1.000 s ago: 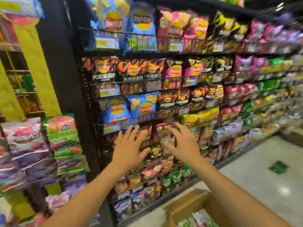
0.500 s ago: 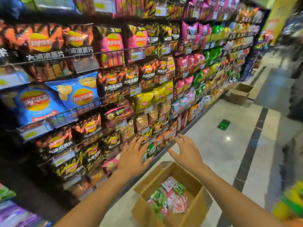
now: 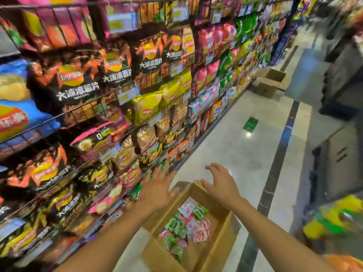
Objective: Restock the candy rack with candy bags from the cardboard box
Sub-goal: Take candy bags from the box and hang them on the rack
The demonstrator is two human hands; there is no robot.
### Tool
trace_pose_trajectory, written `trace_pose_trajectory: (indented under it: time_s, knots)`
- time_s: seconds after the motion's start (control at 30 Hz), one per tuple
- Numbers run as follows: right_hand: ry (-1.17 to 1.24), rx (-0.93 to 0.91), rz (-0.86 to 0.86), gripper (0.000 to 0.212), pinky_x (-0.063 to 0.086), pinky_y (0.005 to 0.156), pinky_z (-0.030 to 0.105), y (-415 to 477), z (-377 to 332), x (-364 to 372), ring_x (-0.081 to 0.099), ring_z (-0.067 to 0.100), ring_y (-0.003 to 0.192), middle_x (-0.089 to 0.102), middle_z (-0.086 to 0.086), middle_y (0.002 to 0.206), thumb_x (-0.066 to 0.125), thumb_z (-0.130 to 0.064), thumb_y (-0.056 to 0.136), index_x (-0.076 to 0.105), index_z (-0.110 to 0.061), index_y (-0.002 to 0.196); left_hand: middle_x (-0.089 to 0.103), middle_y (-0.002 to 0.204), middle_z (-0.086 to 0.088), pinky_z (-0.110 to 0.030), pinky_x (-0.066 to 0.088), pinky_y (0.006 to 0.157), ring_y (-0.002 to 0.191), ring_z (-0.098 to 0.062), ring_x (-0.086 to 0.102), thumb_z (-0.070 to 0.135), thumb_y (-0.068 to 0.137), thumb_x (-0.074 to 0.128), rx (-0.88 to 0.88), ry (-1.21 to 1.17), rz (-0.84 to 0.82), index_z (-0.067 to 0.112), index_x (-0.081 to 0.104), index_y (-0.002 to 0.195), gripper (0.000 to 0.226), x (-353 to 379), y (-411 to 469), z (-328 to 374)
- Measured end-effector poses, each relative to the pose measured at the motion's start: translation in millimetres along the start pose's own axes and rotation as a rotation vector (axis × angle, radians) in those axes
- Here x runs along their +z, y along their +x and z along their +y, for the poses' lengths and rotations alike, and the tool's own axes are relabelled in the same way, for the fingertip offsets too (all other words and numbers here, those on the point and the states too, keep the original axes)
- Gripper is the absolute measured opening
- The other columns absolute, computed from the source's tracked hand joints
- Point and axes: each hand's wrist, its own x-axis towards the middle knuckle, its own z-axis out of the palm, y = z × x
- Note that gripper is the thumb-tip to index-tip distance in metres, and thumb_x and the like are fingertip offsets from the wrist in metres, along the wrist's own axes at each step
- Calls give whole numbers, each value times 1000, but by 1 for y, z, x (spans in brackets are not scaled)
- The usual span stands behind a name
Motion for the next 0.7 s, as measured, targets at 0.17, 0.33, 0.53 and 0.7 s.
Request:
trace_pose_trajectory:
  time_s: [0.17, 0.33, 0.53, 0.7]
  knots:
    - [7, 66, -120, 57, 37, 115, 46, 34, 30, 40, 40, 23, 143, 41, -1, 157, 49, -58, 98, 49, -29, 147, 9, 175, -5, -58, 13, 128, 162, -29, 3, 75, 86, -1, 20, 11, -95, 31, 22, 164, 92, 45, 42, -12]
    - [16, 77, -266, 73, 47, 103, 41, 69, 73, 94, 51, 26, 129, 52, 5, 145, 44, -66, 89, 53, -19, 144, 35, 168, -7, -58, 21, 124, 157, -33, 27, 66, 92, 22, 3, -34, -134, 29, 41, 157, 77, 111, 73, -13]
    - [1, 105, -419, 71, 48, 100, 37, 101, 140, 190, 55, 25, 127, 59, 5, 138, 45, -62, 86, 57, -20, 141, 31, 168, -11, -58, 23, 126, 157, -37, 23, 66, 96, 28, -55, -31, -326, 29, 28, 163, 77, 222, 109, -14]
    - [1, 136, -572, 75, 45, 107, 40, 116, 198, 278, 50, 29, 131, 53, 8, 144, 50, -57, 83, 53, -17, 145, 14, 174, -4, -55, 19, 127, 162, -30, 4, 58, 102, 39, -105, -99, -432, 30, 29, 162, 67, 323, 126, -13]
